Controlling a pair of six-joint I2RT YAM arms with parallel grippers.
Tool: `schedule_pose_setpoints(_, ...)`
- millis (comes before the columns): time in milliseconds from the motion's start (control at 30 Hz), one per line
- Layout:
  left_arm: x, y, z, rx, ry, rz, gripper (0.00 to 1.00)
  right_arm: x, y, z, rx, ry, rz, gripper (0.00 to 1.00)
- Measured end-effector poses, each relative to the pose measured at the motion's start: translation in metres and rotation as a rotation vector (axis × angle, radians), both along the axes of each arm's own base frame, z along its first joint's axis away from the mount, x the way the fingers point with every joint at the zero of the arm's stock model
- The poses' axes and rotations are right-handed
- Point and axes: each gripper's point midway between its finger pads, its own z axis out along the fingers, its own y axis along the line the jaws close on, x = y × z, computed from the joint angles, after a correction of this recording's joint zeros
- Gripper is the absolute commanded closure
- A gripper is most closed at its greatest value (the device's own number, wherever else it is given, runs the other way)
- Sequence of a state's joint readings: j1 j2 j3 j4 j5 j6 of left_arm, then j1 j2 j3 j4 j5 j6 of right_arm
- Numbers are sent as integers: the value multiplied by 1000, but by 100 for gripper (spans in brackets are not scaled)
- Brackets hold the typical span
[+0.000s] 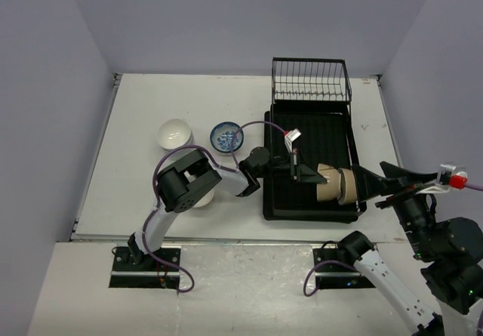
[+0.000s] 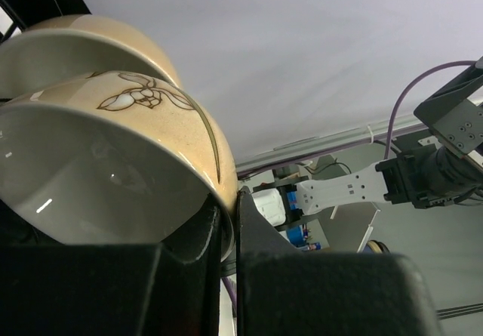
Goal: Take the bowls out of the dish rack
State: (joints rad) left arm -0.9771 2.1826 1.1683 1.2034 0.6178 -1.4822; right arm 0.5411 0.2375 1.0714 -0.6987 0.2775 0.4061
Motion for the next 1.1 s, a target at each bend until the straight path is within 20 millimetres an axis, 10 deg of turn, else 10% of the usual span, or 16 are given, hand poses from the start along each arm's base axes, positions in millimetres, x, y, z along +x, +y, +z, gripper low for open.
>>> schedule_pose_setpoints(433,7,5,10,-18,-24,17,100,0,0,1,-5,-6,3,1)
schedule_pose_setpoints(900,-21,55,115,-174,-394,86,100,1,1,-1,-8,-2,3,1)
schedule_pose_setpoints(1100,14,107,154,116,-582,469,100,3,-4,-2,-18,-1,-24,1)
